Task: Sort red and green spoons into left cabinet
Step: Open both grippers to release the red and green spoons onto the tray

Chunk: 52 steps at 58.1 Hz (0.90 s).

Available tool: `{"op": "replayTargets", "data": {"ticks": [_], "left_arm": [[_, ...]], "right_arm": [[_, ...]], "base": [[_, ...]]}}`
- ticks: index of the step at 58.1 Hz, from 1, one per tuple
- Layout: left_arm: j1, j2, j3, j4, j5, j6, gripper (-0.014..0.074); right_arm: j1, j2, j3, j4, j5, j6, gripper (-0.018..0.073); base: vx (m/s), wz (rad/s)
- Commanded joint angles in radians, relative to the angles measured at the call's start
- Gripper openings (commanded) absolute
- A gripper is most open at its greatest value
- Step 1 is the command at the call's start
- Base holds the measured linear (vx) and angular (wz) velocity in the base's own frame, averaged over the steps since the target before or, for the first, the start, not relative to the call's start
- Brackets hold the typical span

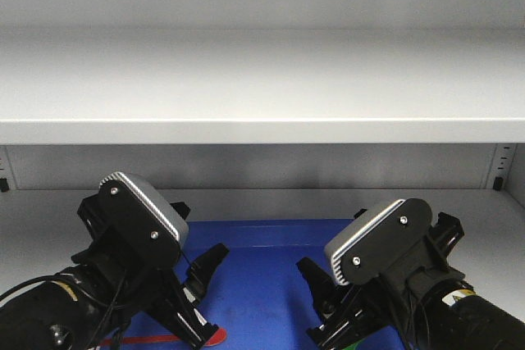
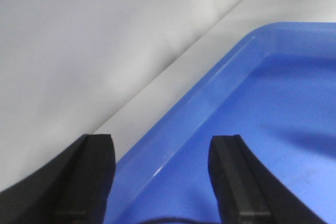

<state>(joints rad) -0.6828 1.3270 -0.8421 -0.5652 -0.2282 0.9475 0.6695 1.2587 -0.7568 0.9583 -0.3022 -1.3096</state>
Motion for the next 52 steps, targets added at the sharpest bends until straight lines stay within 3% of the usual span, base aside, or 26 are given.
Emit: {"op": "replayTargets", "data": {"ticks": [1, 8, 14, 19, 28, 33, 43, 52], "left_arm": [[0.000, -0.034, -0.033, -0.002, -0.054, -0.010, 0.0524], [0.000, -0.034, -0.033, -0.069, 0.011, -0.010, 0.0511], [0.000, -0.034, -0.029, -0.151, 0.081, -0.010, 0.0447], [0.000, -0.036, -0.029, -0.186, 0.153, -0.010, 0.0325], [0.000, -0.065, -0.029, -0.199, 0.303, -0.016, -0.0002], [0.000, -0.089, -0.029, -0.199, 0.350, -0.062, -0.0007], [0.000, -0.140, -0.011, -0.198, 0.376, -0.148, -0.0001], [-0.001, -0.200, 0.056, -0.198, 0.370, -0.169, -0.0001]], "right_arm": [[0.001, -0.021, -0.035, -0.014, -0.061, -0.009, 0.0575], [0.001, -0.021, -0.035, 0.019, -0.052, -0.006, 0.0568], [0.001, -0.025, -0.033, 0.121, -0.051, -0.006, 0.0517], [0.001, -0.045, -0.031, 0.218, -0.050, -0.016, 0.0424], [0.001, -0.115, -0.031, 0.438, -0.045, -0.091, 0.0134], [0.001, -0.158, -0.031, 0.564, -0.046, -0.177, -0.0015], [0.001, -0.230, -0.031, 0.821, -0.050, -0.407, -0.0008], [0.001, -0.291, 0.003, 0.819, -0.048, -0.434, -0.0007]], "base": [[0.00, 0.00], [0.00, 0.00], [0.00, 0.00], [0.00, 0.00], [0.00, 0.00], [0.00, 0.00], [0.00, 0.00], [0.00, 0.00]]}}
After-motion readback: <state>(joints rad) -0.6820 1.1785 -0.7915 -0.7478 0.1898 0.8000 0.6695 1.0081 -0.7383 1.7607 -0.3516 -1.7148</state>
